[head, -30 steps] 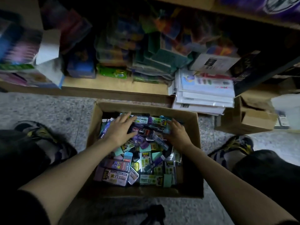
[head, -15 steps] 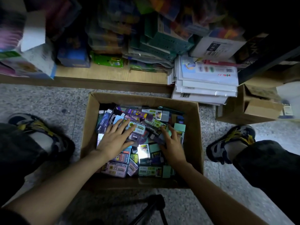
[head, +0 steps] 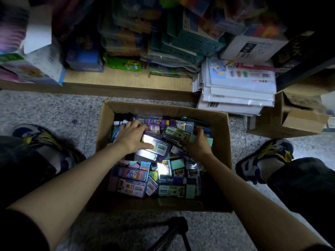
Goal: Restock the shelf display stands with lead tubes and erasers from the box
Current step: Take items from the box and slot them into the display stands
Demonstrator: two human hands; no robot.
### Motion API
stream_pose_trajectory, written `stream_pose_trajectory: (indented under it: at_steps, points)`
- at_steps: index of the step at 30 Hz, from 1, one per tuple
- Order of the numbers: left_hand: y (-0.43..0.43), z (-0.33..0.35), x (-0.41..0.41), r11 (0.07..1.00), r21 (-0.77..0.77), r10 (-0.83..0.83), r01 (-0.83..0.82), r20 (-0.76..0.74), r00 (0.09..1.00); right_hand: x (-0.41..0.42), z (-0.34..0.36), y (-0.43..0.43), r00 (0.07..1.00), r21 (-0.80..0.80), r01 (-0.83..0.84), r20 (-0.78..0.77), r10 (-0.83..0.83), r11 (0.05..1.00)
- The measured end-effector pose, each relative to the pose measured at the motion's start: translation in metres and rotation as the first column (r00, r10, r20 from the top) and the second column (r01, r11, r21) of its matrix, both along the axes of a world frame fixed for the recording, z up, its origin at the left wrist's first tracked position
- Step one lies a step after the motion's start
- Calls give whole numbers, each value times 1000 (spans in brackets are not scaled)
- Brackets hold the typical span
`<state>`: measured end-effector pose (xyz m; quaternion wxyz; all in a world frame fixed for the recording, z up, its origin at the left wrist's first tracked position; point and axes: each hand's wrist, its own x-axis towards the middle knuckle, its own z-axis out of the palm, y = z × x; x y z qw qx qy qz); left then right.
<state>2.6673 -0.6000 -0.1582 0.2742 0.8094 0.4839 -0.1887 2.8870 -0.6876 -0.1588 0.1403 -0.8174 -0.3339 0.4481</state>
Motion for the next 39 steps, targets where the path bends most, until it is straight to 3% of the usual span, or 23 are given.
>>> stream_pose_trajectory:
  at_steps: [6,10,15,17,20,25,27,32,37,39]
  points:
    - [-5,4,-2,996,24,-89,90,-56,994,9,-2,1,970,-58,172,-167,-179,983]
    - [-15,11,-10,997,-74,-5,8,35,999,10,1,-3,858,-85,387,-332,-392,918]
    - [-30,15,-23,952,-279,188,-129,195,963,12,15,-18,773,-18,494,-450,-448,869]
    - [-35,16,-25,897,-389,319,-211,237,918,14,20,-24,748,23,532,-481,-457,847]
    - [-44,18,-28,773,-535,521,-342,225,824,19,29,-33,814,133,471,-445,-373,872]
    - [-63,23,-23,489,-717,821,-498,184,541,29,60,-37,901,281,334,-375,-218,900]
    - [-69,28,-19,437,-740,866,-512,192,461,33,75,-36,905,306,305,-388,-174,902]
    - [-74,54,-3,417,-750,906,-513,298,301,35,116,-32,866,320,319,-481,-137,892]
    - [-76,95,15,559,-719,822,-413,416,389,23,156,-29,822,351,322,-564,-76,879]
    - [-78,115,22,582,-721,809,-376,465,359,18,172,-28,810,360,333,-582,-70,872]
